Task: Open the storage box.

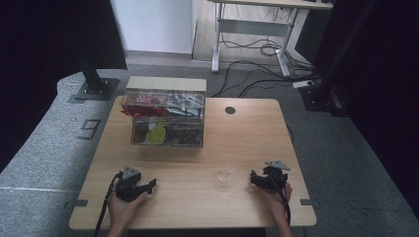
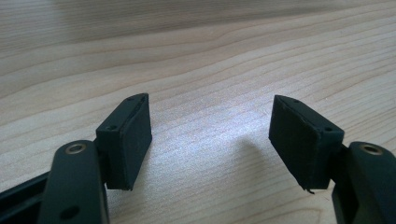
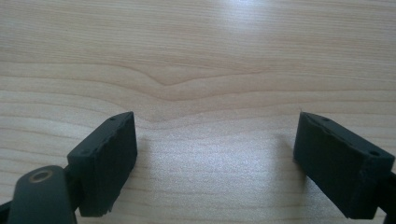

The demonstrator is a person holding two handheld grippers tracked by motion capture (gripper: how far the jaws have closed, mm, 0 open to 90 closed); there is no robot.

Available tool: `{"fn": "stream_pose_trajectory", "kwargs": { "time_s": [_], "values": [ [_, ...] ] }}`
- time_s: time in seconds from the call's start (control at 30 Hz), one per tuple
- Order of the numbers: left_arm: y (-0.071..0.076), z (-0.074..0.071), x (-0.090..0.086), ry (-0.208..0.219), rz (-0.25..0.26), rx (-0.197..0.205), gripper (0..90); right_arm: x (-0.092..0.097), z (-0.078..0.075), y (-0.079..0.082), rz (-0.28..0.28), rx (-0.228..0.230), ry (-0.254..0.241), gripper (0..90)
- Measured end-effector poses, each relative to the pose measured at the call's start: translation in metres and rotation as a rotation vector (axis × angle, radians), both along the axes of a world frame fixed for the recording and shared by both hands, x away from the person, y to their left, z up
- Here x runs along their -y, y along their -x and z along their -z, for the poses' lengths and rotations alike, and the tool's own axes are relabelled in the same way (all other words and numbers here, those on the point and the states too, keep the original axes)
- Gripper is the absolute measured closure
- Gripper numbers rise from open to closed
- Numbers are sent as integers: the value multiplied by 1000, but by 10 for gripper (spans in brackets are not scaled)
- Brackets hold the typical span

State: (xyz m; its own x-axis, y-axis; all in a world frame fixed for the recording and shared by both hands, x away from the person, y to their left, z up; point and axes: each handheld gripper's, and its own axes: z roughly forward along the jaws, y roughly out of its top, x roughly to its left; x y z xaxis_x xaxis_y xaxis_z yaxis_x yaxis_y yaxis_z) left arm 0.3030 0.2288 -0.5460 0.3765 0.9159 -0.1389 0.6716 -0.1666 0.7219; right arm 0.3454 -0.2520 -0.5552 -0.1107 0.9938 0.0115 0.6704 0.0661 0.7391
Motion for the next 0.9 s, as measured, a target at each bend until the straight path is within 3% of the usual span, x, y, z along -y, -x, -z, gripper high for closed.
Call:
{"fn": "stream_pose_trajectory", "kwargs": {
  "time_s": [0.67, 0.8, 0.9],
  "values": [
    [2, 0, -9, 54, -16, -5, 311, 0, 0, 0, -6, 1, -1, 143],
    [5, 0, -8, 38, 15, -7, 289, 0, 0, 0, -8, 1, -1, 144],
    [8, -4, -11, 34, -2, -1, 261, 0, 0, 0, -9, 1, 0, 145]
  ]
}}
